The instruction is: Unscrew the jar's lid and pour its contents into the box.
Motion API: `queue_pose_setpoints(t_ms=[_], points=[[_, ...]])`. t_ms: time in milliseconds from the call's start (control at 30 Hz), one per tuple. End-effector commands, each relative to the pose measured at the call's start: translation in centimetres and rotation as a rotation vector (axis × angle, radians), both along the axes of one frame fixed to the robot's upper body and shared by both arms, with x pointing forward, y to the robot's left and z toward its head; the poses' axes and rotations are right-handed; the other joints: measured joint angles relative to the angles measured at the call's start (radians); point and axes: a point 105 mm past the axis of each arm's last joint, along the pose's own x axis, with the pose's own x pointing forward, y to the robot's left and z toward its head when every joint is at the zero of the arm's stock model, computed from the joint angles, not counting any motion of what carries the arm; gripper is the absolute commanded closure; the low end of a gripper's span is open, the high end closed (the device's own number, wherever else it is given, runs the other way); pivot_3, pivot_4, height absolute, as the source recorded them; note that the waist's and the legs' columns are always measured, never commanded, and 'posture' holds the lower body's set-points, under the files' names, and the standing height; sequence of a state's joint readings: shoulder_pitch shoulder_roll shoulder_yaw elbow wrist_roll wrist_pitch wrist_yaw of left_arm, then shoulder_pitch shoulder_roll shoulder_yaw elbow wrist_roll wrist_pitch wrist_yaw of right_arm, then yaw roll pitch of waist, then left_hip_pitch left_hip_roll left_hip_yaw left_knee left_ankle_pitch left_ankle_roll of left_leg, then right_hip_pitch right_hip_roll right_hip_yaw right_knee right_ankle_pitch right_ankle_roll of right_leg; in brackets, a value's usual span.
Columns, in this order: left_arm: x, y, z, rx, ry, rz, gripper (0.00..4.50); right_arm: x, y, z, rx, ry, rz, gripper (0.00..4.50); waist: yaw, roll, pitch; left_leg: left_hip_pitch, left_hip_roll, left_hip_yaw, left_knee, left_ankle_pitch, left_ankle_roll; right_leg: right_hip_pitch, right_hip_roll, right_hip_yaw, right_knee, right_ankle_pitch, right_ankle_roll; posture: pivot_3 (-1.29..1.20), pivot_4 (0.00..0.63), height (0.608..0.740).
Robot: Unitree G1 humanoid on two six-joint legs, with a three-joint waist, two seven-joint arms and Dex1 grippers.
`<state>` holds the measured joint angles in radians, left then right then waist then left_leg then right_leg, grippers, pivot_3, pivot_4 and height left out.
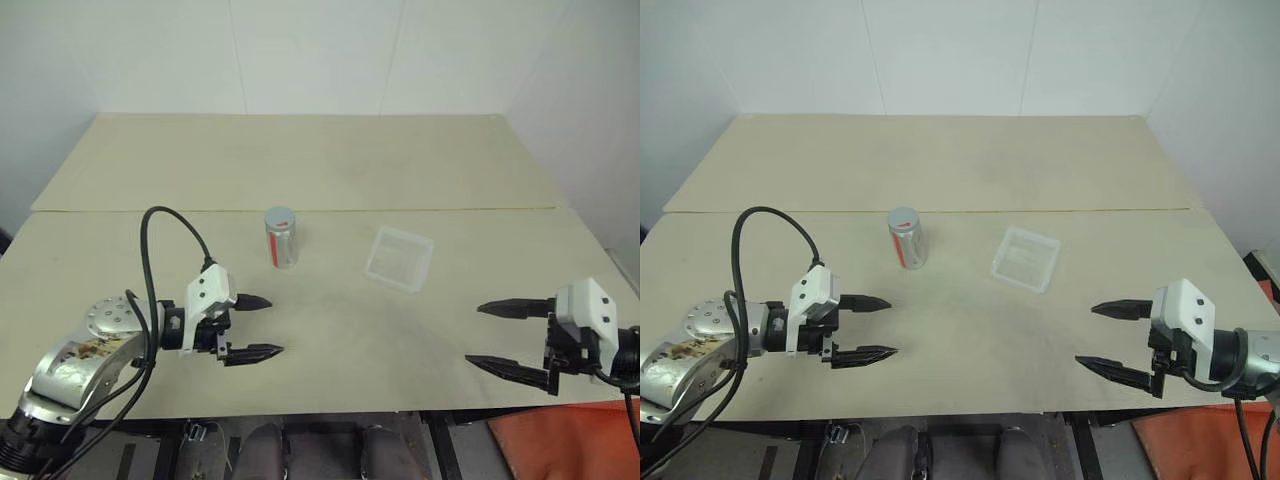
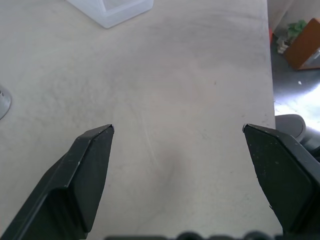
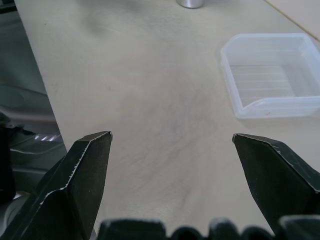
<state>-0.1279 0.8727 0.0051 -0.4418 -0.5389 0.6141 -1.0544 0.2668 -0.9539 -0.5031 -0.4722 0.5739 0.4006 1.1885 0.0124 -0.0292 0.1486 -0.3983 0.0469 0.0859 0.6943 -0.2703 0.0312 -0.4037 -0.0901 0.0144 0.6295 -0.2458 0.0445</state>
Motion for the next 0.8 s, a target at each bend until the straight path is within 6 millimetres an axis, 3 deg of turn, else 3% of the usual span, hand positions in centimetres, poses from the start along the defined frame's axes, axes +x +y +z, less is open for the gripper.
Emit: queue_pose_setpoints(t_ms=[33,400,633,800], points=[[0.1,0.1,0.2,0.023,-0.031,-0.015,0.02,-0.2,-0.2,1.0,-0.007,-0.052,-0.018,0.00,0.000,0.000,0.000,0.000,0.000,0.000,0.000,0.000,0.000,0.000,0.000,0.000,0.000,0.000,0.000,0.00,0.150,0.740],[-0.7,1.1,0.3,0.016,-0.064,0.067,0.02,0.9,0.2,1.3,-0.003,-0.054,0.035,0.00,-0.003,0.000,0.000,0.000,0.000,0.000,0.000,0.000,0.000,0.000,0.000,0.000,0.000,0.000,0.000,0.00,0.150,0.740],[3.0,2.9,1.9,-0.093,-0.370,0.359,0.02,2.4,0.5,1.3,-0.017,-0.123,0.031,0.00,0.003,0.000,0.000,0.000,0.000,0.000,0.000,0.000,0.000,0.001,-0.001,0.000,0.000,0.000,0.000,0.00,0.150,0.740],[4.4,3.2,1.5,-0.146,-0.481,0.441,0.02,2.9,1.6,1.0,-0.004,-0.153,0.041,0.00,0.001,0.000,0.000,0.000,-0.001,0.000,0.000,0.000,0.000,0.001,-0.001,0.000,0.000,0.000,0.000,0.00,0.150,0.740]])
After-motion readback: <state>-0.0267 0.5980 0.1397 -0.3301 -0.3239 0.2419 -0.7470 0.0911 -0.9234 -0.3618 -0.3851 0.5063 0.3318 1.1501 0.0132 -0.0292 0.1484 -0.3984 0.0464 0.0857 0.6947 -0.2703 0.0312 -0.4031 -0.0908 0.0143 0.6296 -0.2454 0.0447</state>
